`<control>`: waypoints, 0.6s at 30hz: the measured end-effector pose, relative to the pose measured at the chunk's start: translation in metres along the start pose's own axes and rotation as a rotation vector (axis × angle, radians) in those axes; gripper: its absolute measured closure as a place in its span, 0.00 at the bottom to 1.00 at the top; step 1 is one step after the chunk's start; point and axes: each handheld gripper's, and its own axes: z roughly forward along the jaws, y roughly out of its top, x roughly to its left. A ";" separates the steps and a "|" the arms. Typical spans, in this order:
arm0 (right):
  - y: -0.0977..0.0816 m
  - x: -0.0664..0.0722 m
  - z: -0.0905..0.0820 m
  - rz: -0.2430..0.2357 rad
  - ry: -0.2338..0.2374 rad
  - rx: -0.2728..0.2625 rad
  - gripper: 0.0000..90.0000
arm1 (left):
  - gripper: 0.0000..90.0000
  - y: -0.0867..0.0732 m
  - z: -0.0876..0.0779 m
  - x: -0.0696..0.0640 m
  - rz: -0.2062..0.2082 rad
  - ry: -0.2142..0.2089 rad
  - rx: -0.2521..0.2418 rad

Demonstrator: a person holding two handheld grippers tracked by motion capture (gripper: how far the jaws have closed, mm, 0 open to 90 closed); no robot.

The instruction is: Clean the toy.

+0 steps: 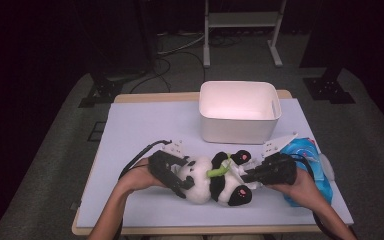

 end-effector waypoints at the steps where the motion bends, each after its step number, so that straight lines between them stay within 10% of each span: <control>1: -0.002 -0.001 -0.001 0.006 -0.004 0.004 0.91 | 0.19 0.000 0.000 0.000 -0.001 -0.001 0.002; 18: -0.016 -0.008 -0.008 0.039 -0.050 0.031 0.91 | 0.19 0.000 0.002 -0.001 -0.003 -0.007 0.009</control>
